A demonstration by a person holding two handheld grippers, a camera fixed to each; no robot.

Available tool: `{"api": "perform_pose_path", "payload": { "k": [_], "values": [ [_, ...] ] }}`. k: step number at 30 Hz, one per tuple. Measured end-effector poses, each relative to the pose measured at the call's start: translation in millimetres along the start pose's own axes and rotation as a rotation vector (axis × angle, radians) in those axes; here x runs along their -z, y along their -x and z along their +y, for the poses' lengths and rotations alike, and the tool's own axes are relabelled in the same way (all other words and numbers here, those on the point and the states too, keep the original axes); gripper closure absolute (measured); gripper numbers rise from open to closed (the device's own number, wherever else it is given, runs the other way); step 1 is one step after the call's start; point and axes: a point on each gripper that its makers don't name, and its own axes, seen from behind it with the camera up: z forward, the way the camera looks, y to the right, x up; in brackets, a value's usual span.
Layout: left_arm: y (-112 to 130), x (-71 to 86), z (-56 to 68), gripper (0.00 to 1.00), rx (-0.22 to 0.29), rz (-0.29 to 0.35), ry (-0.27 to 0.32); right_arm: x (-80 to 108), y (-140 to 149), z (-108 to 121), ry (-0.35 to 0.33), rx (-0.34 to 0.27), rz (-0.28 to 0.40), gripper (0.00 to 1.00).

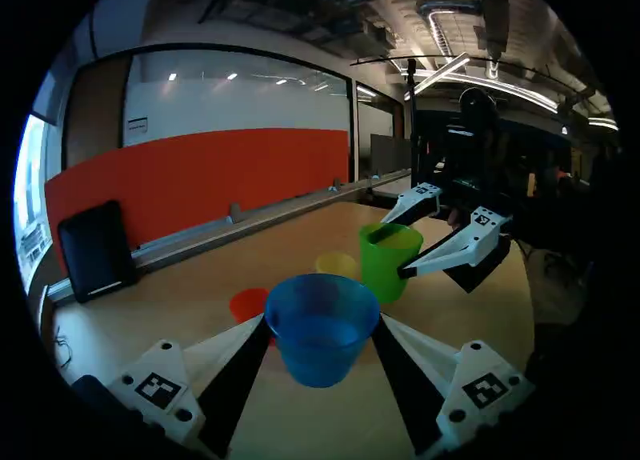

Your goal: Pour water

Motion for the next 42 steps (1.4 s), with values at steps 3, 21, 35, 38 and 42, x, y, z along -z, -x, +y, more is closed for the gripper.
{"api": "perform_pose_path", "payload": {
  "k": [3,21,35,38,42],
  "values": [
    [-7.2,2.8,-5.5,0.14,0.004,0.021,-0.015,-0.1,-11.4,1.0,0.011,0.001,0.028,0.09],
    [-56.6,18.7,-29.7,0.14,0.0,0.17,-0.093,-3.7,-55.8,7.3,0.054,-0.003,0.158,0.09],
    [-84.3,24.1,-38.2,0.14,-0.039,0.224,-0.112,-7.2,-74.6,9.6,0.058,0.006,0.19,0.09],
    [-90.1,25.7,-41.9,0.14,-0.05,0.23,-0.119,-7.9,-75.8,10.6,0.06,0.009,0.192,0.09],
    [-97.3,27.5,-49.0,0.14,-0.068,0.237,-0.134,-8.9,-78.1,11.4,0.06,0.015,0.195,0.09]
  ]
}}
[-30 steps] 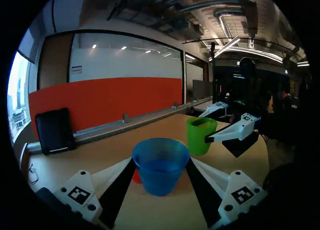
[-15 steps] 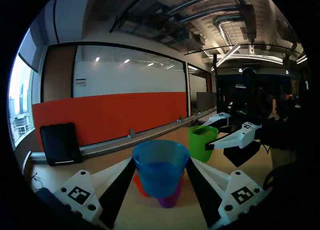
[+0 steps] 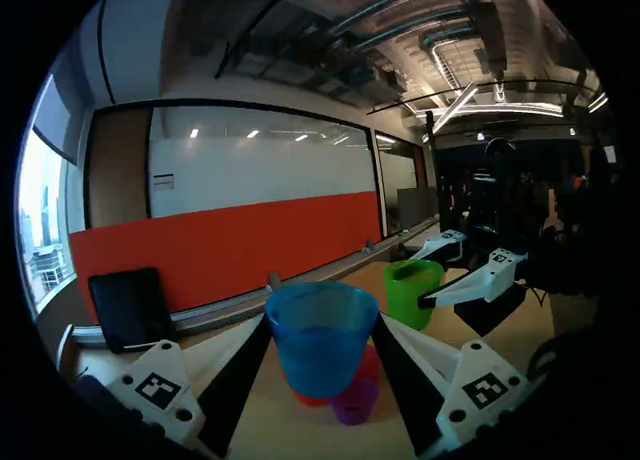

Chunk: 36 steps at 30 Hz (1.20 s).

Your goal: Pour water

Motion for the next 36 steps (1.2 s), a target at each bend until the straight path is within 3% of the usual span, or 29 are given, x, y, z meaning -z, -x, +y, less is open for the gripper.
{"api": "perform_pose_path", "payload": {
  "k": [17,24,36],
  "values": [
    [-44.3,-4.3,-22.1,0.14,-0.16,0.041,-0.05,-13.2,-15.9,-8.5,-0.033,0.001,0.023,0.09],
    [-61.2,-9.8,-25.2,0.14,-0.249,0.05,-0.077,-17.8,-17.9,-15.5,-0.055,-0.005,0.029,0.09],
    [-83.2,-18.4,-19.0,0.14,-0.42,0.05,-0.084,-26.1,-18.0,-21.2,-0.071,0.001,0.038,0.09]
  ]
}}
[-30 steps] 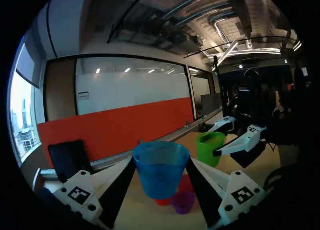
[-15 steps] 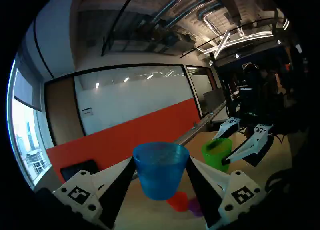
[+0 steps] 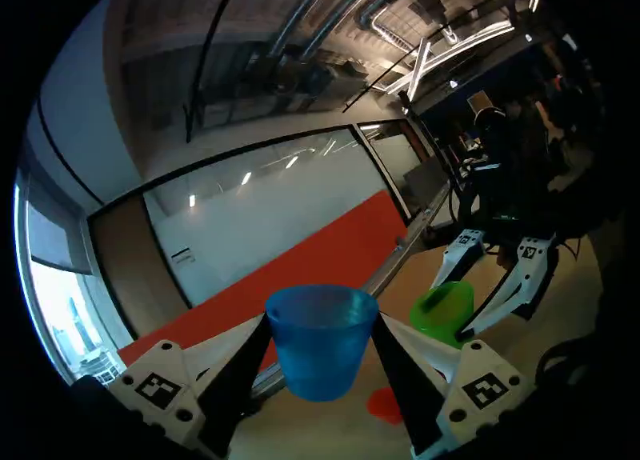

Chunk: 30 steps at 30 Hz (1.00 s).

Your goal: Pour water

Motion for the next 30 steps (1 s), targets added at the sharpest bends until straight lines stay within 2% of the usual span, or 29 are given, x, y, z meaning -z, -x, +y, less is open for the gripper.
{"api": "perform_pose_path", "payload": {
  "k": [8,17,30],
  "values": [
    [-13.8,-3.4,-1.5,0.14,-0.124,-0.001,-0.006,-5.3,3.5,-4.6,-0.015,-0.003,0.0,0.09],
    [-22.9,-9.1,-1.5,0.14,-0.236,-0.012,-0.014,-8.4,2.3,-11.6,-0.035,-0.014,0.008,0.09],
    [-32.9,-16.7,-0.5,0.14,-0.339,0.0,-0.017,-14.4,4.7,-17.9,-0.057,-0.022,0.011,0.09]
  ]
}}
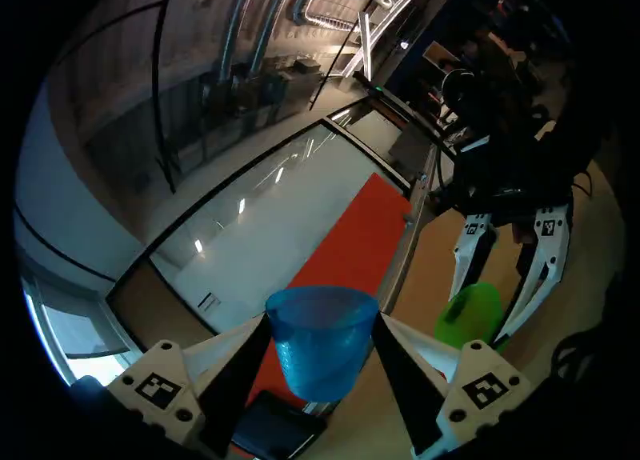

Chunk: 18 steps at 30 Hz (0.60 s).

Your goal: Pour water

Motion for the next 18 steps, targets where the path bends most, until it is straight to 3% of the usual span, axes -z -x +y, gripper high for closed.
{"api": "perform_pose_path", "payload": {
  "k": [18],
  "values": [
    [-9.1,-5.7,-7.6,0.14,-0.115,0.013,-0.011,-12.8,-2.3,-8.3,-0.023,-0.003,0.002,0.09]
  ]
}}
